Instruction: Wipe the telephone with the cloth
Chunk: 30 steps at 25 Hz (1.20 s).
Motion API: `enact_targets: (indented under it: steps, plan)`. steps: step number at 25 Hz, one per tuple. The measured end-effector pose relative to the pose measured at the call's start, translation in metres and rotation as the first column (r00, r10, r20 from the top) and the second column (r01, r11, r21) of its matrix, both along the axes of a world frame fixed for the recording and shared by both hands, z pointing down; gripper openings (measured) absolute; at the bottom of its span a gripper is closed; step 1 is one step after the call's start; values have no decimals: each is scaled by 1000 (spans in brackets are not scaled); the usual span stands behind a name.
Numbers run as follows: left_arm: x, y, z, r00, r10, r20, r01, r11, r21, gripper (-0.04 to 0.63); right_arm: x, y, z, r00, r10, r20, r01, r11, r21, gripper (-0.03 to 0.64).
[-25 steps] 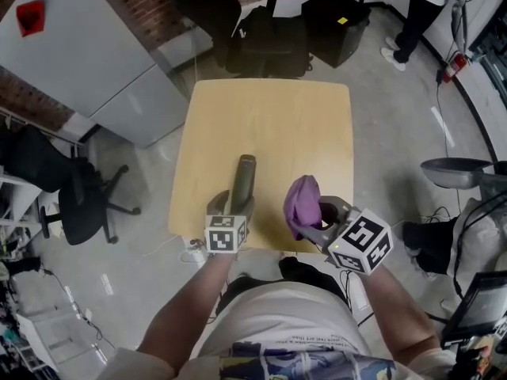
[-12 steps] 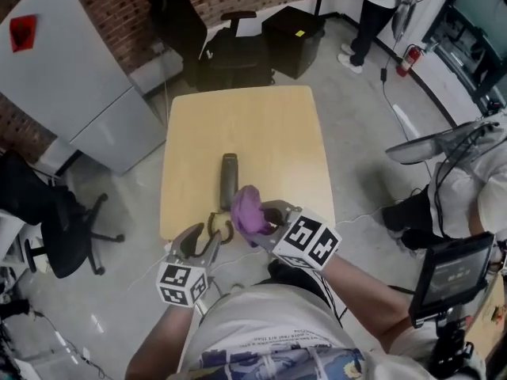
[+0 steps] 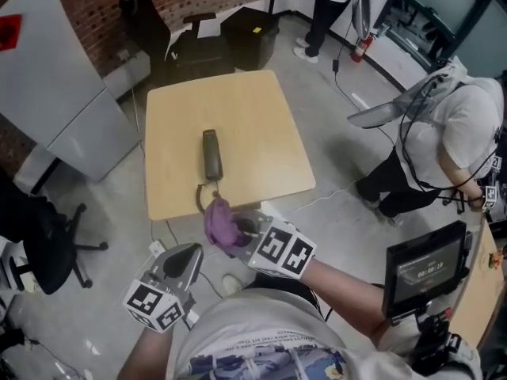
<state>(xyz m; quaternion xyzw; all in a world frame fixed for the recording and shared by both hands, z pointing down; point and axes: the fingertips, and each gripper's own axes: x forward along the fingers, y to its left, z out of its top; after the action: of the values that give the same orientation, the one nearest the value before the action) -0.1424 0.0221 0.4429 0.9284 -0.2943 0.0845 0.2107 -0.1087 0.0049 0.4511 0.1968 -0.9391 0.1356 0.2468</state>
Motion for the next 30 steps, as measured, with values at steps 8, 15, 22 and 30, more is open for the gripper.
enact_targets:
  steps: [8,15,22,30]
  plan:
    - [4,42,-11,998,56,-23,-57,998,-26,3,-8,58,-6,999,-38,-15,38,999,3,115]
    - [26,68,-17,999,42,-26,-43,998,-35,3,17,100,-10,1000,-30,10,30,999,17,115]
    - [61,108,-38,999,33,2,-33,999,-15,3,67,152,-23,998,-2,62,0,1000,31,115]
    - [74,174,-41,1000,22,-1,-22,999,-46,3,79,202,-22,994,4,109,-9,999,46,115]
